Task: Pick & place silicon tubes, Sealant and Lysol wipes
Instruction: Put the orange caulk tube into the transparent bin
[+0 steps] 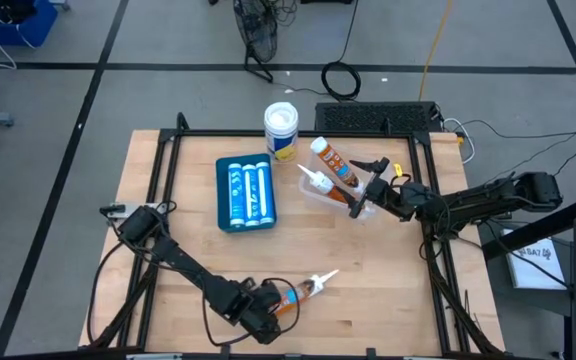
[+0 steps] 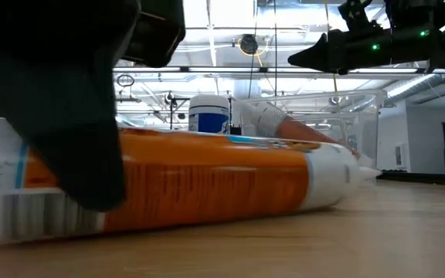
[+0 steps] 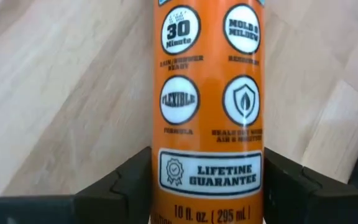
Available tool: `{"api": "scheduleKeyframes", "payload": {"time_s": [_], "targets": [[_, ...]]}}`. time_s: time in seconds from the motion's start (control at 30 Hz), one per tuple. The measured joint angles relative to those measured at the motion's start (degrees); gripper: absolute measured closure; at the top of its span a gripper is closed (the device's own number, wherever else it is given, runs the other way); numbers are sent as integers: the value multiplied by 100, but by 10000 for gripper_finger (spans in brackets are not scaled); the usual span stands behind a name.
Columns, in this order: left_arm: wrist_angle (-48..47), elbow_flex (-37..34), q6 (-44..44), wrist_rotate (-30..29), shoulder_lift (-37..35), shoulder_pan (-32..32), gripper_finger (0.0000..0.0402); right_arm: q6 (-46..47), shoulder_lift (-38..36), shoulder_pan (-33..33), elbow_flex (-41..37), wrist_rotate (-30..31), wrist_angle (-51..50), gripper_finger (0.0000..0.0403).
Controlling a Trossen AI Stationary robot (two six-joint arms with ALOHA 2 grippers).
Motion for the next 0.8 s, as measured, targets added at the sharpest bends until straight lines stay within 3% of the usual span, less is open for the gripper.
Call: {"api": "scheduleKeyframes", "payload": {"time_s": [0.23,0.37,0.63,0.8], "targets": [[-12,-48,737,-401,-297,-175,177,-2,0,0,-2,22,0,28],[-406,-91,879,-977,-698,-378,177,8,0,0,-2,28,-2,28],[-1059,-61,919,-2770,-1568,-1072,177,328,-2,0,-7,28,-3,28],[-1615,-24,901,-4312,-1999,-1681,177,490,0,0,-7,24,-3,28]]}}
